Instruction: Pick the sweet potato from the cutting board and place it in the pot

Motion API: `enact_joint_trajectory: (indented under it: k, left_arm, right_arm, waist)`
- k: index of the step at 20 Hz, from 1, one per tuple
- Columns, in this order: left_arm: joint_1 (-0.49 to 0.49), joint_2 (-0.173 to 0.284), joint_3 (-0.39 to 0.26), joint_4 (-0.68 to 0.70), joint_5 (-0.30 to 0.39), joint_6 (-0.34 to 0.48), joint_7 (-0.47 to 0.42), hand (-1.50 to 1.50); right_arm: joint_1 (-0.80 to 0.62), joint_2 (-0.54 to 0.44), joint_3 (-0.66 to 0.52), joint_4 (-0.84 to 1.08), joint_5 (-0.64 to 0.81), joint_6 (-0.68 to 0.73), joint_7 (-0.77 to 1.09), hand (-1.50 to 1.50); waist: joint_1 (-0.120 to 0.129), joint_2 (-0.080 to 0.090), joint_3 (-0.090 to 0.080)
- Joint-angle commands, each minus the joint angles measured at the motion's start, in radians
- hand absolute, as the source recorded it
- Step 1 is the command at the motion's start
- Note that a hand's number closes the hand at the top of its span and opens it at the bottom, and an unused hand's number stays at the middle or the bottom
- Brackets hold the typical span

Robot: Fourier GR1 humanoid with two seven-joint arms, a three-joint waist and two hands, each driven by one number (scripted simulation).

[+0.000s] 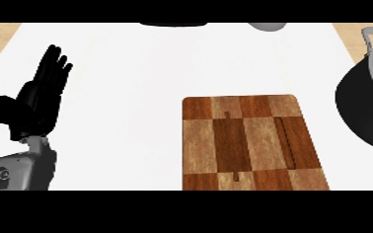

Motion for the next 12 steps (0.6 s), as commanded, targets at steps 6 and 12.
enact_joint_trajectory:
  k: [6,12]
  left_arm:
    - [-0.026,0.019,0.031,0.038,0.016,-0.016,-0.025,0.00]
    - [0.000,0.001,-0.001,-0.020,0.006,-0.010,0.022,0.00]
  right_arm:
    - [0.059,-0.209,-0.124,0.243,-0.154,0.194,-0.117,-1.50]
    - [0.124,-0.382,-0.150,0.457,-0.177,0.315,-0.234,-1.50]
  waist:
    - [-0.001,0.013,0.026]
    - [0.011,0.016,0.029]
